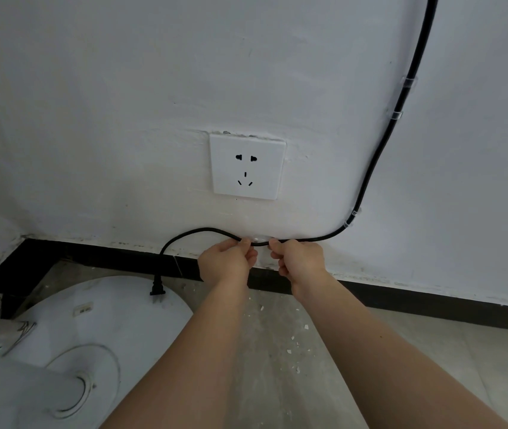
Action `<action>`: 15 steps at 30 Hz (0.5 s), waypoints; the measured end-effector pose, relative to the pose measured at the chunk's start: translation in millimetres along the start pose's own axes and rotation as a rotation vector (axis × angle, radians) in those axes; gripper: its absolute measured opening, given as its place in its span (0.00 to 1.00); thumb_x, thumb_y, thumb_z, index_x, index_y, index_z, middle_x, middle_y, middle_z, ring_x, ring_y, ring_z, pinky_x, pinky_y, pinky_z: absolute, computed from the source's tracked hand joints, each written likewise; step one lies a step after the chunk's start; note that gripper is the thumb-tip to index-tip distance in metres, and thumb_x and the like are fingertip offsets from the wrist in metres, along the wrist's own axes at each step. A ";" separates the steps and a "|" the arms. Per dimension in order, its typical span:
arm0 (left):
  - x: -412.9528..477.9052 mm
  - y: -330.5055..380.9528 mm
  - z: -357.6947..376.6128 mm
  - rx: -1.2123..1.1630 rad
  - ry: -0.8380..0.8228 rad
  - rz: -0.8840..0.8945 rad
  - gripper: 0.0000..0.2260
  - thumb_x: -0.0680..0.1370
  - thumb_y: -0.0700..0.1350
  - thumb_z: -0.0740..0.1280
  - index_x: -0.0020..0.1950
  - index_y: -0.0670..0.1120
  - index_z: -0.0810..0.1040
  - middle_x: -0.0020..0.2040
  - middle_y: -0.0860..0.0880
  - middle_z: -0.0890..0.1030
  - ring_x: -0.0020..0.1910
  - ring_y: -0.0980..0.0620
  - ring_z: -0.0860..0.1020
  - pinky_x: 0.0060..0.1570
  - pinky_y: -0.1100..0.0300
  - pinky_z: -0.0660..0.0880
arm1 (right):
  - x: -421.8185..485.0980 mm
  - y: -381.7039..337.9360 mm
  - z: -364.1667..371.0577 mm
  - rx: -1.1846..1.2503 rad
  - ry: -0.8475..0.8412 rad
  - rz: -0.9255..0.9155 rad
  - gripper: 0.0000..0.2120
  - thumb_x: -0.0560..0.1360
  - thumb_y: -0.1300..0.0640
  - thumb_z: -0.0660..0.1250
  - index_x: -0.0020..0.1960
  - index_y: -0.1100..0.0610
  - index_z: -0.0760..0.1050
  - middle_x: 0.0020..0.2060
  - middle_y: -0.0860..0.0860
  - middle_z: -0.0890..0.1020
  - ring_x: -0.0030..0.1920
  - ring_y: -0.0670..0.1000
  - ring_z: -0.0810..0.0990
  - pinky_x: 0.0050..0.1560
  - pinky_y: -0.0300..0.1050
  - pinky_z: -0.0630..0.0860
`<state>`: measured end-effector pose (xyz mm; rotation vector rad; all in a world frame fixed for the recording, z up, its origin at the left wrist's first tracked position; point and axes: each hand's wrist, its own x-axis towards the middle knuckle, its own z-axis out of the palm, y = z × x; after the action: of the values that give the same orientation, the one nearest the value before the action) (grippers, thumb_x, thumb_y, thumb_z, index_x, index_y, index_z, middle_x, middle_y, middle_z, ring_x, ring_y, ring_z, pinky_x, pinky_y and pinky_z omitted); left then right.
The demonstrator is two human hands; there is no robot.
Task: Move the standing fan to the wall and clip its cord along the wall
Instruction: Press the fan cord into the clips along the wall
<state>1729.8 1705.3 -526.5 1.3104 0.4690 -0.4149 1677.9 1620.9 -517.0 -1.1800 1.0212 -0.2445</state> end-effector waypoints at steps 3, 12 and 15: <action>-0.2 3.4 2.6 -0.029 0.015 -0.096 0.04 0.72 0.37 0.73 0.45 0.38 0.80 0.37 0.43 0.81 0.34 0.52 0.80 0.29 0.65 0.76 | -1.5 -0.5 -0.1 0.008 -0.005 0.002 0.02 0.74 0.64 0.69 0.42 0.63 0.79 0.32 0.53 0.78 0.30 0.48 0.72 0.30 0.41 0.68; -5.7 10.6 3.0 -0.068 -0.022 -0.192 0.06 0.71 0.35 0.74 0.38 0.39 0.77 0.44 0.41 0.81 0.36 0.51 0.79 0.28 0.66 0.78 | -3.4 -0.8 1.3 0.020 0.013 -0.005 0.05 0.74 0.64 0.69 0.40 0.63 0.78 0.32 0.53 0.78 0.30 0.48 0.71 0.30 0.41 0.69; -5.4 15.9 5.4 -0.089 -0.044 -0.297 0.07 0.74 0.37 0.71 0.37 0.40 0.75 0.49 0.39 0.79 0.34 0.52 0.76 0.29 0.64 0.78 | -3.5 -1.0 1.6 0.024 0.011 -0.003 0.07 0.74 0.65 0.69 0.37 0.62 0.77 0.31 0.54 0.78 0.30 0.48 0.70 0.29 0.40 0.68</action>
<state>1734.4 1703.5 -509.5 1.1456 0.6411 -0.6614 1677.5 1623.7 -514.3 -1.1600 1.0237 -0.2655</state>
